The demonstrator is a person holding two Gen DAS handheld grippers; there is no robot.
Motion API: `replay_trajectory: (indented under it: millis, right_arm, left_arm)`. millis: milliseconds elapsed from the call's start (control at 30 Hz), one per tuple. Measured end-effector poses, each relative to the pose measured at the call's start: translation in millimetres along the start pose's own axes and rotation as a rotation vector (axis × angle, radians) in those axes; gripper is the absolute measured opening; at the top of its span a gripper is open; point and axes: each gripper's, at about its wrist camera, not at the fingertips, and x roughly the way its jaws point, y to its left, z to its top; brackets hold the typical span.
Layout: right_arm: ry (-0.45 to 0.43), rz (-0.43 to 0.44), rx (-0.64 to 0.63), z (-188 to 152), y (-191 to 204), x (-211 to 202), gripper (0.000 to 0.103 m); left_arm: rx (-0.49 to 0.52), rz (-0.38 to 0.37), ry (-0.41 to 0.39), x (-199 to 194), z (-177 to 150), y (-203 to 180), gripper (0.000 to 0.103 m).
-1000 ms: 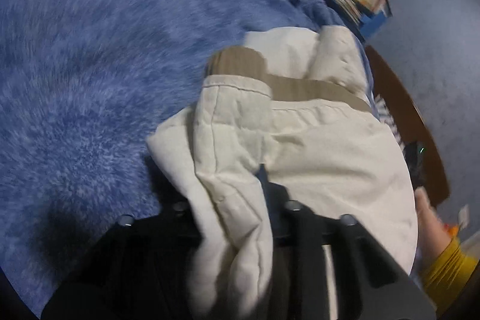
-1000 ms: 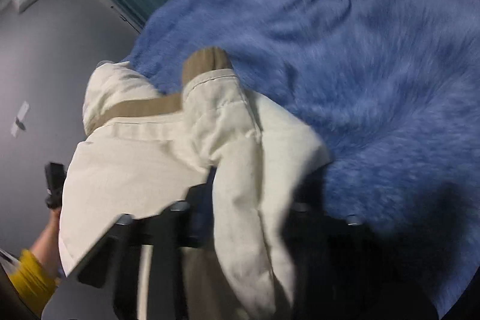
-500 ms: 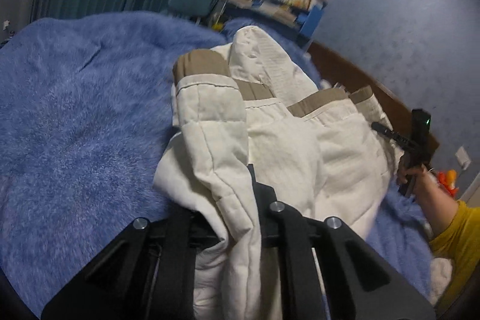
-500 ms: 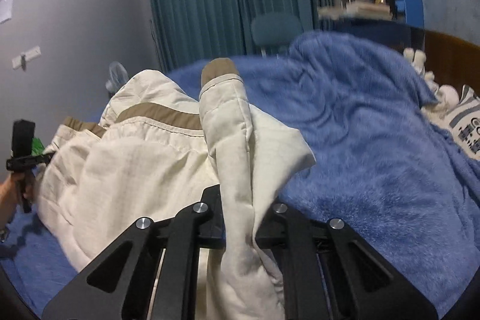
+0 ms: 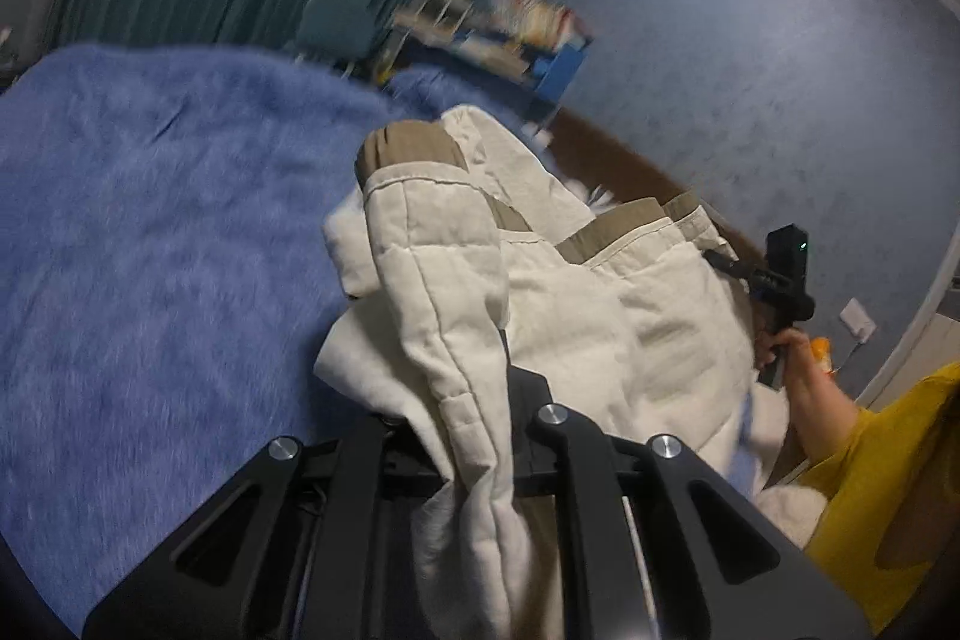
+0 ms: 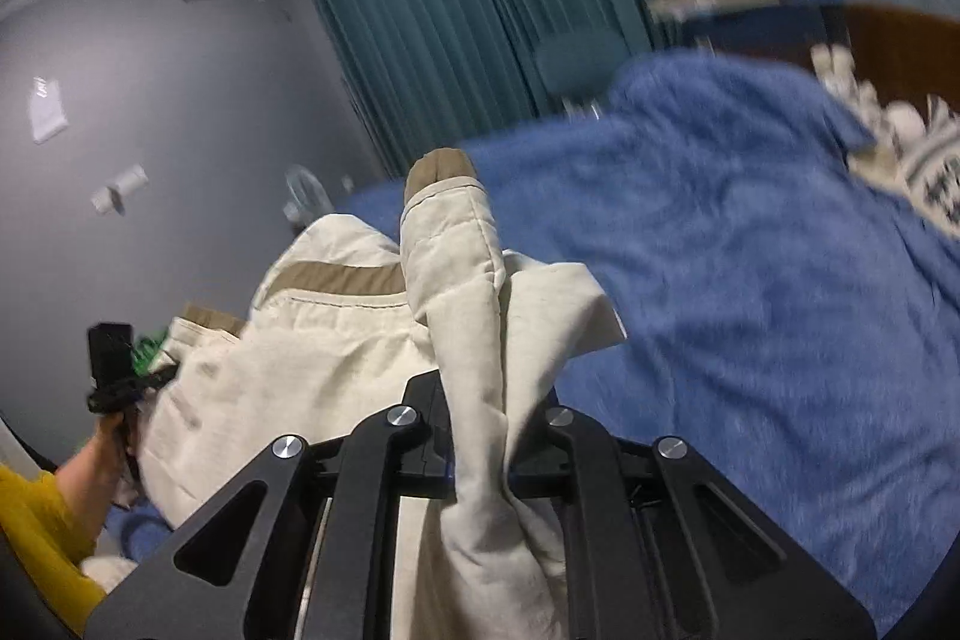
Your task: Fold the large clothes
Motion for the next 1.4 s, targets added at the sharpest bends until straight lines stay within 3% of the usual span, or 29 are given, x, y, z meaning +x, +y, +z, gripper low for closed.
replay_trajectory:
  millis: [100,200,233,300,333,433,467,533,600,733,867,1000,1100,1133,1267,1400]
  right_arm:
    - [0.136,-0.034,0.085,-32,-29,41,0.011]
    - [0.212,-0.102,0.187,-57,-72,79,0.013]
    - [0.218,-0.096,0.234,-63,-84,86,0.016]
    - [0.251,-0.102,0.328,-77,-102,99,0.023]
    - [0.265,-0.138,0.354,-83,-105,105,0.031]
    - [0.293,-0.268,0.259,-83,-83,104,0.045]
    - [0.287,-0.309,0.229,-80,-72,98,0.061]
    - [0.247,-0.361,0.173,-78,-45,75,0.081]
    - [0.229,-0.396,0.077,-81,-11,51,0.080]
    - [0.286,-0.360,0.007,-107,39,18,0.084]
    - [0.336,-0.291,-0.011,-131,82,4,0.086]
    - [0.408,-0.311,-0.091,-140,120,29,0.086]
    - [0.474,-0.366,-0.109,-146,125,58,0.091]
    - [0.472,-0.376,-0.098,-147,122,62,0.097]
    - [0.398,-0.376,0.068,-139,108,59,0.094]
    - [0.275,-0.366,0.049,-147,131,26,0.097]
  left_arm:
    - [-0.078,0.060,0.091,29,-25,28,0.007]
    - [-0.190,0.117,0.133,51,-44,67,0.008]
    - [-0.244,0.104,0.138,55,-49,80,0.009]
    - [-0.309,0.121,0.140,60,-54,93,0.020]
    - [-0.304,0.154,0.144,61,-54,92,0.024]
    - [-0.268,0.272,0.145,50,-49,70,0.031]
    - [-0.271,0.290,0.143,44,-50,66,0.037]
    - [-0.257,0.349,0.115,24,-46,47,0.051]
    - [-0.227,0.391,0.078,-1,-47,26,0.066]
    - [-0.133,0.459,0.127,-19,-58,-37,0.074]
    - [-0.122,0.457,0.217,-13,-80,-83,0.076]
    - [-0.061,0.493,0.314,26,-99,-113,0.081]
    - [0.042,0.601,0.410,69,-110,-114,0.083]
    - [0.050,0.619,0.415,75,-112,-111,0.084]
    - [-0.018,0.650,0.399,81,-112,-101,0.088]
    - [-0.069,0.622,0.274,47,-107,-126,0.088]
